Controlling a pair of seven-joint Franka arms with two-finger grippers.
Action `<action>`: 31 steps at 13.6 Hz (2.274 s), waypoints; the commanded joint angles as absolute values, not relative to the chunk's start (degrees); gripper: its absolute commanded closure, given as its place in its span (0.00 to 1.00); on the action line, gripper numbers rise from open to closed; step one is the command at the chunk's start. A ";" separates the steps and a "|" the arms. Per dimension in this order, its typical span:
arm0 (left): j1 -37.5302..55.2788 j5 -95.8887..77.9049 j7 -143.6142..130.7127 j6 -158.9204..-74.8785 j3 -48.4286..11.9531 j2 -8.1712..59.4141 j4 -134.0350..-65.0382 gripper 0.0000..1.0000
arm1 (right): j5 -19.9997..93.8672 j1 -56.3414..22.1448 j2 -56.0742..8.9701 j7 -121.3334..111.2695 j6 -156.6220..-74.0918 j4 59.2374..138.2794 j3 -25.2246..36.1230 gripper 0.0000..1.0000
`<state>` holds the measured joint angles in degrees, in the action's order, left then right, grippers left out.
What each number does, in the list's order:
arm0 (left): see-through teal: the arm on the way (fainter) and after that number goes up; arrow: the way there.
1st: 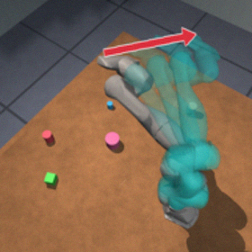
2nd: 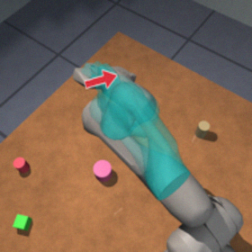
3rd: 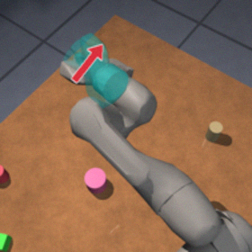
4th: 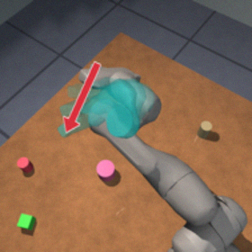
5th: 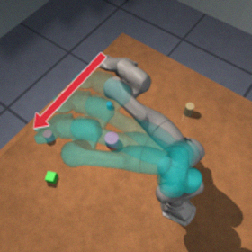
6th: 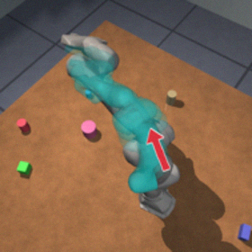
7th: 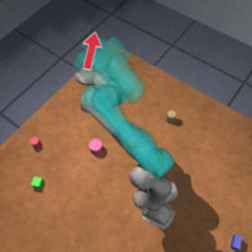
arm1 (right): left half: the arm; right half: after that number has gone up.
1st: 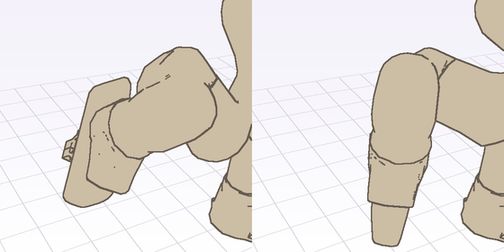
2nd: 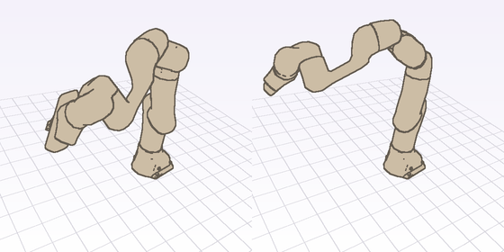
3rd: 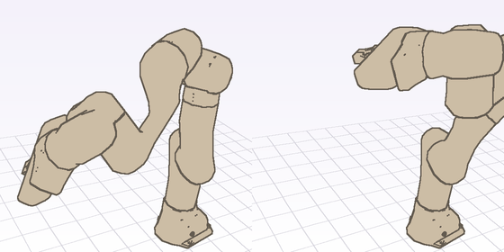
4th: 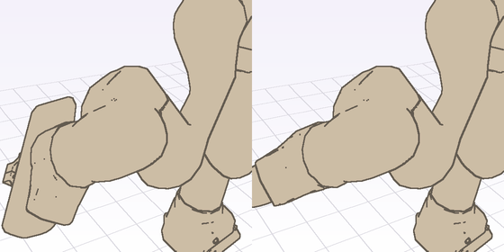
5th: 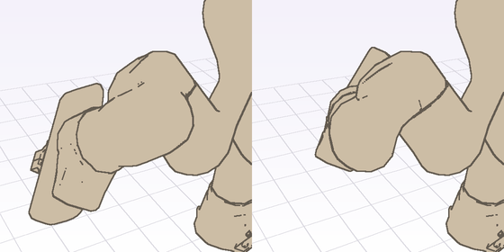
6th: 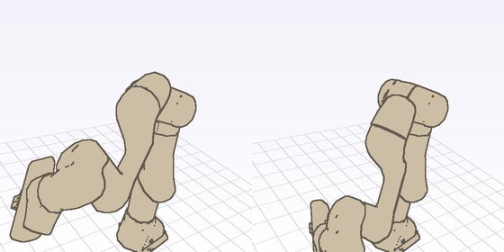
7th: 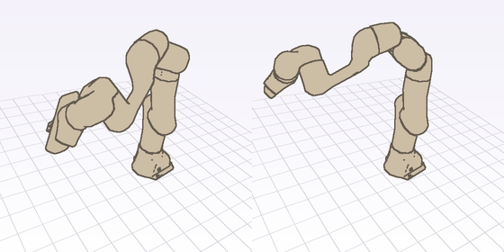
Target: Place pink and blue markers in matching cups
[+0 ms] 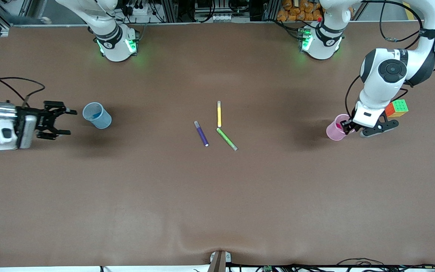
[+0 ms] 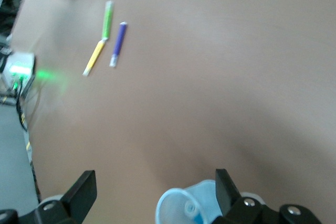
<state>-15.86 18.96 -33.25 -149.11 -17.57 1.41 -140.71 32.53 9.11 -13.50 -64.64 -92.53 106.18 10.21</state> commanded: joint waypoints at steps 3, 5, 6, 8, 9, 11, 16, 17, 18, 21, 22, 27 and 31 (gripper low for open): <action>-16.09 19.78 -33.31 -139.18 -19.94 -0.62 -131.09 0.00 | 17.62 3.45 -13.71 -28.64 -82.10 84.76 9.41 0.00; -16.17 19.08 -33.14 -127.06 -22.58 -0.61 -123.43 0.00 | 13.38 1.15 -13.71 -23.12 -82.26 80.96 9.41 0.00; -16.08 17.77 -32.61 -122.22 -22.85 -0.44 -120.09 0.00 | 12.23 0.53 -13.62 -22.94 -82.18 79.90 9.40 0.00; -16.17 14.34 -27.80 -118.23 -22.85 -0.09 -115.94 0.00 | 8.98 -0.26 -13.80 -22.59 -81.48 75.17 9.40 0.00; -16.61 13.02 -25.16 -117.43 -22.76 -0.09 -114.80 0.00 | 8.70 0.08 -13.80 -22.59 -81.30 74.62 9.49 0.00; -16.61 10.47 -20.06 -111.48 -22.50 -0.44 -112.25 0.00 | 7.74 -0.17 -13.71 -21.80 -81.21 73.39 10.01 0.00; -16.79 4.23 -12.23 -97.50 -22.41 -0.53 -101.27 0.00 | -2.81 -3.43 -5.39 -7.56 -82.33 80.82 9.32 0.00; -16.70 3.78 -10.74 -94.34 -22.41 -0.70 -98.90 0.00 | -2.90 -3.34 -1.19 -7.38 -86.36 86.69 9.40 0.00; -16.70 3.78 -9.68 -91.70 -22.41 -0.79 -96.79 0.00 | -2.90 -2.99 2.77 -7.38 -90.66 92.84 9.58 0.00; -16.70 3.78 -6.08 -87.11 -22.33 -0.79 -91.07 0.00 | -2.90 -2.02 6.50 -9.13 -93.08 98.88 9.58 0.00; -16.96 3.69 -5.37 -86.84 -22.06 -0.70 -89.75 0.00 | -2.55 -2.02 6.24 -9.40 -92.73 98.70 9.58 0.00; -15.13 4.05 -3.33 -86.84 -19.62 -0.44 -87.80 0.00 | -2.99 -2.81 3.52 -9.14 -86.85 90.62 9.40 0.00; -0.46 3.52 -2.55 -80.86 -3.01 -2.98 -88.15 0.00 | -2.37 -2.73 2.99 -8.97 -84.73 87.54 9.32 0.00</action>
<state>-5.11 4.64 -3.45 -83.62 -8.14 -1.04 -88.62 -1.86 -2.65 4.21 -9.13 -86.64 89.85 9.38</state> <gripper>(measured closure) 0.000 0.000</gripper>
